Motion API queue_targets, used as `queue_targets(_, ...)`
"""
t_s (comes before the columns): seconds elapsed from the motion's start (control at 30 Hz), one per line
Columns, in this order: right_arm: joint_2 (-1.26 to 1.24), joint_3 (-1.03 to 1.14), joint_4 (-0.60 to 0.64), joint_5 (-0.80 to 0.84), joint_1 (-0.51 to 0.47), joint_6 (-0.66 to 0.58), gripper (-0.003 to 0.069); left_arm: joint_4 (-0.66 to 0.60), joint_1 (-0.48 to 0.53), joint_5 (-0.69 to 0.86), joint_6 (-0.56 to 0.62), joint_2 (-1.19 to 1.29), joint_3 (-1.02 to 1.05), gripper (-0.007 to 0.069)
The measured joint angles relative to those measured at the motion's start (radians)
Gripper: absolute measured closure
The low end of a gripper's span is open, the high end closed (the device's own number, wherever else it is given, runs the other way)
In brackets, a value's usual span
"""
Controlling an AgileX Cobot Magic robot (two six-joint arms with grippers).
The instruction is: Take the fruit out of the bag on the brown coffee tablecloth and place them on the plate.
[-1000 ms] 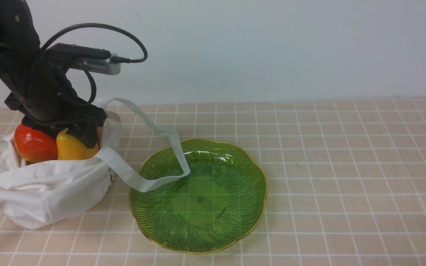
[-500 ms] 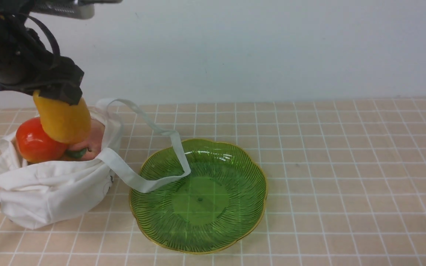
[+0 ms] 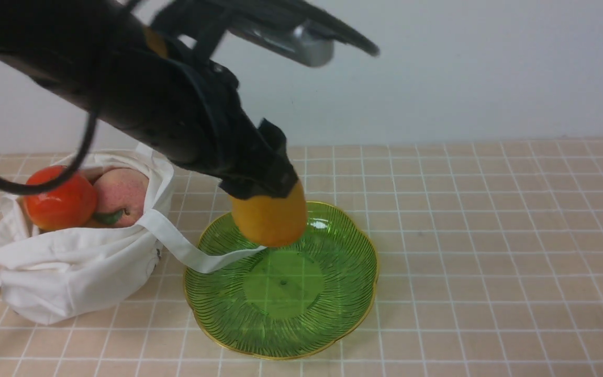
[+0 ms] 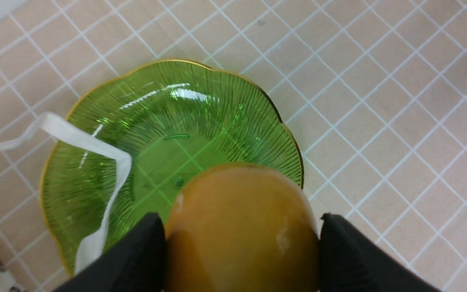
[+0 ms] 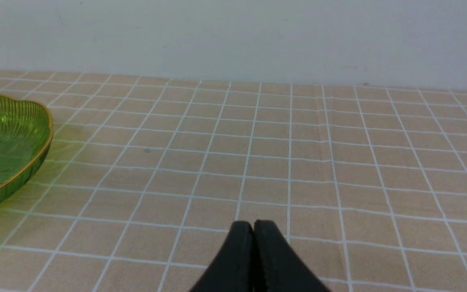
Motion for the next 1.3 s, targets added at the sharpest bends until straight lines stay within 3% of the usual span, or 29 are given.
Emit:
queue_targets(0.33, 0.000, 0.000, 0.000, 0.000, 0.000, 0.000, 0.0673, 0.116, -0.008, -0.166, 0.000, 0.312, 0.005, 0.0198)
queue_targets(0.57, 0.000, 0.000, 0.000, 0.000, 0.000, 0.000, 0.0673, 0.177, -0.008, -0.249, -0.029, 0.369, 0.005, 0.0182)
queue_targets(0.77, 0.000, 0.000, 0.000, 0.000, 0.000, 0.000, 0.0673, 0.216, -0.008, -0.278, -0.063, 0.368, 0.005, -0.0045)
queue_targets(0.97, 0.000, 0.000, 0.000, 0.000, 0.000, 0.000, 0.0673, 0.251, -0.009, -0.230, -0.131, 0.318, -0.003, -0.0049)
queue_targets(1.07, 0.000, 0.000, 0.000, 0.000, 0.000, 0.000, 0.0673, 0.362, -0.009, -0.150, -0.237, 0.225, -0.026, 0.0061)
queue_targets(1.17, 0.000, 0.000, 0.000, 0.000, 0.000, 0.000, 0.0673, 0.522, -0.009, -0.064, -0.357, 0.070, -0.032, 0.0343)
queue_targets(1.3, 0.000, 0.000, 0.000, 0.000, 0.000, 0.000, 0.0673, 0.624, -0.009, -0.029, -0.446, -0.119, -0.010, 0.0572)
